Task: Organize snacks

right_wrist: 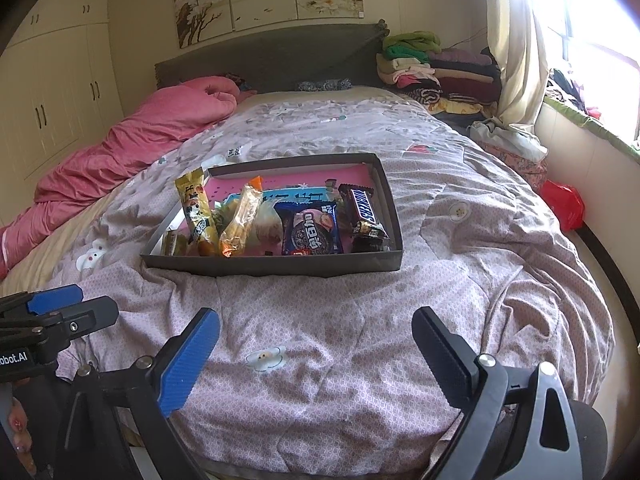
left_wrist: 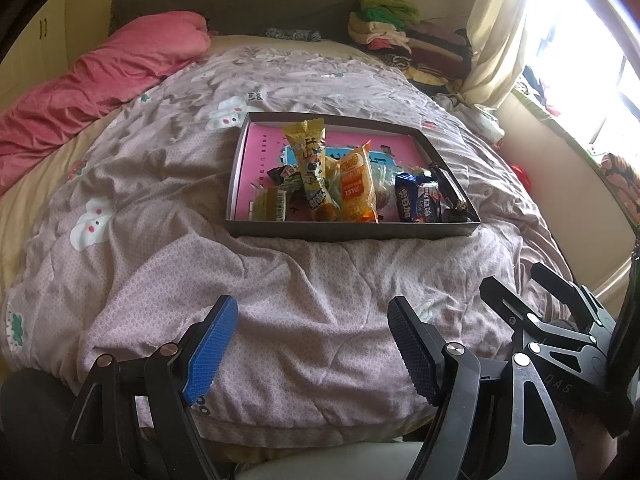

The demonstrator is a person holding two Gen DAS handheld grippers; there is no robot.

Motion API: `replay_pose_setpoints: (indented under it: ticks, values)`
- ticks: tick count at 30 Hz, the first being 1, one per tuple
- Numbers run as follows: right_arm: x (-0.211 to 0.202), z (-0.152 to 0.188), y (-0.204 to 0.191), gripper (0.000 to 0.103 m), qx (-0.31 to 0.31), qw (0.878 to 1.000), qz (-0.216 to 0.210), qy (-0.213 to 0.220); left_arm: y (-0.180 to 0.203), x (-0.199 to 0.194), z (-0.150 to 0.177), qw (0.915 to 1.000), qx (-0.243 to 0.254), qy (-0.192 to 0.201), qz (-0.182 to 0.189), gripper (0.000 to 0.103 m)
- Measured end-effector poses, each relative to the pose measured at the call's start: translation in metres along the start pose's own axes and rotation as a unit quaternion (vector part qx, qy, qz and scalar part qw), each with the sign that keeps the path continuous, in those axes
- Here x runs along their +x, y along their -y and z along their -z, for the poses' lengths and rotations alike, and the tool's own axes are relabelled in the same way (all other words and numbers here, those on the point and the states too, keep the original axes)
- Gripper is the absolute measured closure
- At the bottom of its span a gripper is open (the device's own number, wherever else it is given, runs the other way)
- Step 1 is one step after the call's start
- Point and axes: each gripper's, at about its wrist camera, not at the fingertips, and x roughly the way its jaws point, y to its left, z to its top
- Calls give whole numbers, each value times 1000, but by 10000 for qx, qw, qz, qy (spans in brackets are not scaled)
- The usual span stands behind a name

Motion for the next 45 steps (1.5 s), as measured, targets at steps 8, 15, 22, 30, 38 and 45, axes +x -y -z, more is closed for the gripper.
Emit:
replay_pose_setpoints:
  ticks: [8,15,22,30,38,45]
  values:
    - [0,0,0,6,8,10000,3,0,-2,-1,-1,10000,21,-5,-31,24]
    - [0,0,1,5,9,10000,3,-8,-2,-2,-2,9999,92,14,-79,24]
    - [0,0,1,5,9,10000,0,-8,-1,-2,-2,9999,109,0,-76,24]
    - [0,1,2,5,18,10000,5,-6,-1,-1,-2,9999,68,9,-130,24]
    - [1,1,2,5,23,10000,7,-20,-3,1,-2,9998,69,-22,-206,24]
    - [1,1,4,5,39,10000,13,-18,-5,4,-3,9994,-8,-14,-354,24]
